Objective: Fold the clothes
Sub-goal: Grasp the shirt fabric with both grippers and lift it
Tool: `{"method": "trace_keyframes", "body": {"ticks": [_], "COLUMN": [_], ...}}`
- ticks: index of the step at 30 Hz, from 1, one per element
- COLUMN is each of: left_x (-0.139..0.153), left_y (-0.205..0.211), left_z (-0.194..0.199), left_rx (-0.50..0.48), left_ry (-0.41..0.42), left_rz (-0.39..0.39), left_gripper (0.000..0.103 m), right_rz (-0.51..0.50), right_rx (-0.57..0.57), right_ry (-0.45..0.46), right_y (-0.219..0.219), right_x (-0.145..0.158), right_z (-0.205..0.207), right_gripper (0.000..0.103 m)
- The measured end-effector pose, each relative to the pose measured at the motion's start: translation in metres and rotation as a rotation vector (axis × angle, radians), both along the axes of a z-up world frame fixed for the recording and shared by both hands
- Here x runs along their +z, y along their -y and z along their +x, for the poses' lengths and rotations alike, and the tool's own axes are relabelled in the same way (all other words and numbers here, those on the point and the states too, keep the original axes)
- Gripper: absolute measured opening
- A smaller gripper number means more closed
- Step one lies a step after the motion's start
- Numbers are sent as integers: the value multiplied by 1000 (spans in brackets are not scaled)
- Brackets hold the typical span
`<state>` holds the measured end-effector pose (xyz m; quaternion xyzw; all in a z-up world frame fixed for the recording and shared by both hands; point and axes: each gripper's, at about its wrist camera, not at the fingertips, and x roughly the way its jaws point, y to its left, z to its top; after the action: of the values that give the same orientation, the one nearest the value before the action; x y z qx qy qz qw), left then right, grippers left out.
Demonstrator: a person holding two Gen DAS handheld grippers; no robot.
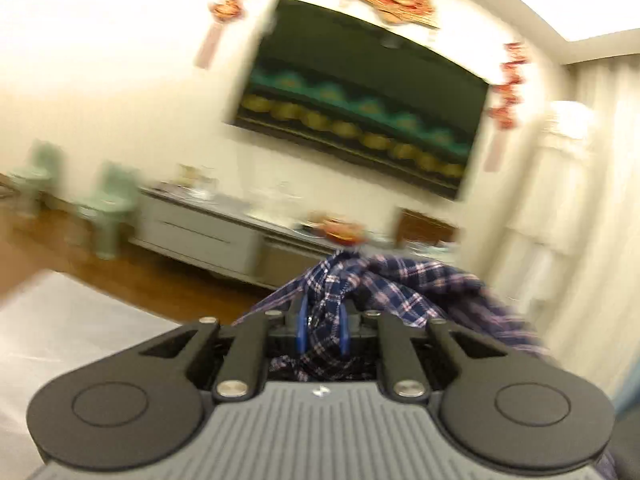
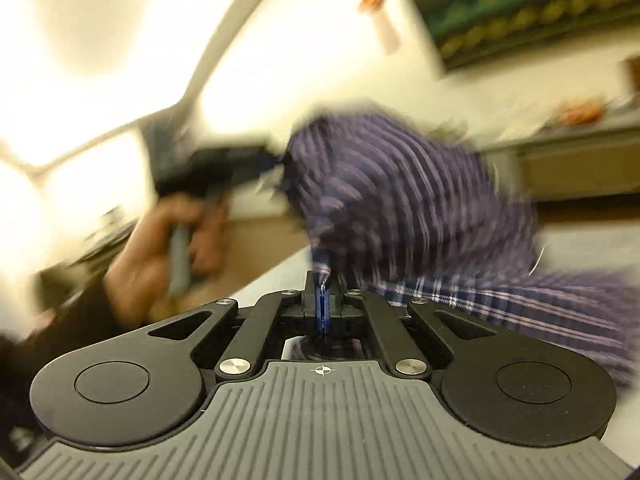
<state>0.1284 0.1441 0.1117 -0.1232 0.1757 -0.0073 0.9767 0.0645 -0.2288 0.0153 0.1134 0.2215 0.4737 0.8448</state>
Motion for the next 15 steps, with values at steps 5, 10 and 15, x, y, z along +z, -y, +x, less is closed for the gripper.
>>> {"method": "trace_keyframes", "body": {"ticks": [5, 10, 15], "left_x": [-86, -128, -121], "left_y": [-47, -68, -82], "left_z": [-12, -62, -68], "left_rx": [62, 72, 104], "left_ry": [-343, -402, -366], "left_rz": [19, -45, -87], "left_gripper": [26, 41, 71], "right_rz": [-189, -148, -213], "right_rx": [55, -193, -521], "right_ry": [-130, -144, -207], "right_y": [-35, 15, 56], "right_x": [-38, -37, -47], "right_z": [18, 46, 89], "right_gripper": [47, 90, 94]}}
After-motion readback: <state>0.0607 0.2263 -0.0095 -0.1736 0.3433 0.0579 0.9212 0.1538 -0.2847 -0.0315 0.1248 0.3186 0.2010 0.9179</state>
